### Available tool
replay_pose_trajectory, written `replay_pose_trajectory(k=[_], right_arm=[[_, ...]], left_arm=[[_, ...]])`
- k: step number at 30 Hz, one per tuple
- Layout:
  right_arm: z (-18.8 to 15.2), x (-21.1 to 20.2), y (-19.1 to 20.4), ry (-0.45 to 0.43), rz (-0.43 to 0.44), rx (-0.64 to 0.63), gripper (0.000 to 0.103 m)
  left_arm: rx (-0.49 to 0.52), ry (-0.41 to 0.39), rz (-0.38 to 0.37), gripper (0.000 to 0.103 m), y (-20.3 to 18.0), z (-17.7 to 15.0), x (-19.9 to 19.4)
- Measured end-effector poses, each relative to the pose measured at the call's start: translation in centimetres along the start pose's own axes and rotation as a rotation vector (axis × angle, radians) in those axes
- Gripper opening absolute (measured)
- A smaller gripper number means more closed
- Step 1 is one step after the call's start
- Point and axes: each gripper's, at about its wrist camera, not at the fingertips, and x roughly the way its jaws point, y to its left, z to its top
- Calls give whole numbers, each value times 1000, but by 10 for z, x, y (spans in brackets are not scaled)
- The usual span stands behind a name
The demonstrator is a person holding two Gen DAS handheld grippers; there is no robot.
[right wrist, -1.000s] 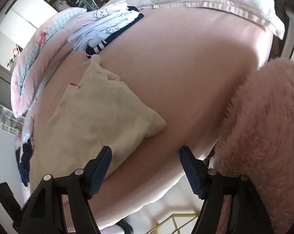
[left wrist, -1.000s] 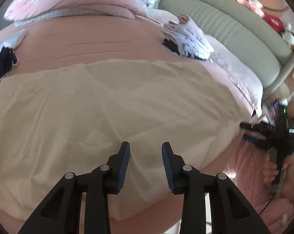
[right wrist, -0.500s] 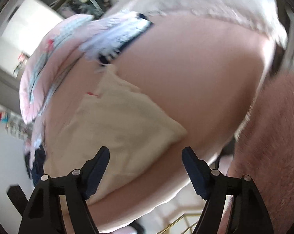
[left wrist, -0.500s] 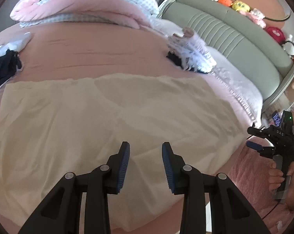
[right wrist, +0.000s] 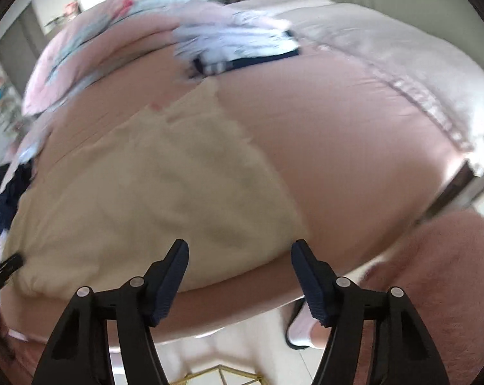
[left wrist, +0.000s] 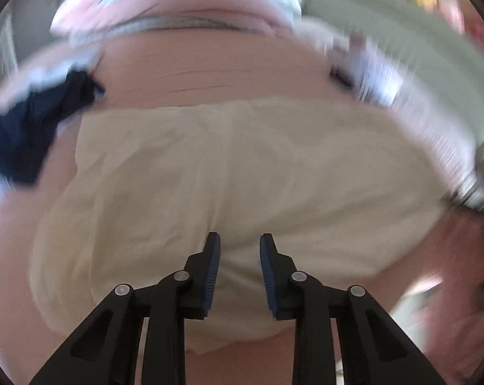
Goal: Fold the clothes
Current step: 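Move both open grippers over the folded cream shirt to adjust it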
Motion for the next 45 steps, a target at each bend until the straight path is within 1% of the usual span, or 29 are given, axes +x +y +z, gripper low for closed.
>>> replay_pose_trajectory(k=[1,3,4,5,7,8,10,12,13,15,16,17,20,21,24,25,26,27,28,30,33,35,37,38,39,40,41,42,45], right_arm=[[3,-2,-6,-3,5,34,66],[-2,-8,-8,27,50,82,67],[-3,-3,-4,63,96,107,67],[-4,2,0,100,143,133,67],[-6,16,9,169,201,140,67],[-7,18,12,164,189,126,67],[-5,20,15,128,151,101,67],[5,21,2,80,33,118,67],[10,20,-9,69,18,161,67],[20,19,-33,48,-8,250,65],[23,16,-38,43,46,286,66],[26,13,-36,45,52,278,66],[21,13,-12,89,60,177,67],[16,17,-6,123,91,183,67],[3,25,10,190,163,193,67],[-1,27,15,206,183,194,67],[-2,26,19,197,182,183,67],[-2,25,23,187,180,171,67],[-3,23,26,176,179,159,67],[-1,24,18,151,158,222,67],[1,25,5,112,127,319,67],[2,26,6,95,109,291,67],[3,31,9,89,104,260,68],[5,31,6,84,107,247,68],[6,31,3,78,109,235,69],[11,29,1,71,138,236,65],[15,27,-2,63,169,237,62],[19,26,-4,56,199,239,53],[32,21,-11,33,290,243,53]], left_arm=[[-32,-23,-6,23,7,0,-6],[-56,-57,-27,23,12,-6,-15],[-86,-64,-32,23,15,-9,-17],[-133,-65,-43,23,21,-11,-16],[-247,-67,-76,23,37,-22,-17],[-286,-65,-78,23,44,-27,-18],[-303,-35,37,23,59,-38,-18],[-367,-54,56,21,81,-44,-25],[-404,-69,56,21,93,-47,-29],[-435,-123,136,21,101,-46,-41],[-451,-137,143,21,103,-46,-44],[-469,-145,133,21,103,-47,-44],[-521,-168,102,22,106,-51,-46],[-539,-176,92,22,106,-52,-47],[-607,-189,-19,22,103,-57,-44],[-585,-201,-44,22,97,-54,-46],[-543,-211,-48,23,91,-51,-47],[-498,-218,-44,25,84,-47,-47],[-453,-224,-41,30,78,-43,-47],[-419,-216,-47,36,70,-40,-45],[-380,-192,-52,36,59,-35,-39],[-354,-176,-55,36,52,-32,-34],[-310,-175,-82,36,39,-28,-36],[-267,-169,-90,36,28,-26,-36],[-216,-161,-95,40,16,-23,-35],[-148,-145,-88,49,-2,-18,-34],[-83,-129,-86,53,-20,-14,-31],[-21,-114,-102,56,-42,-9,-26],[159,-77,-147,58,-110,6,-7]])
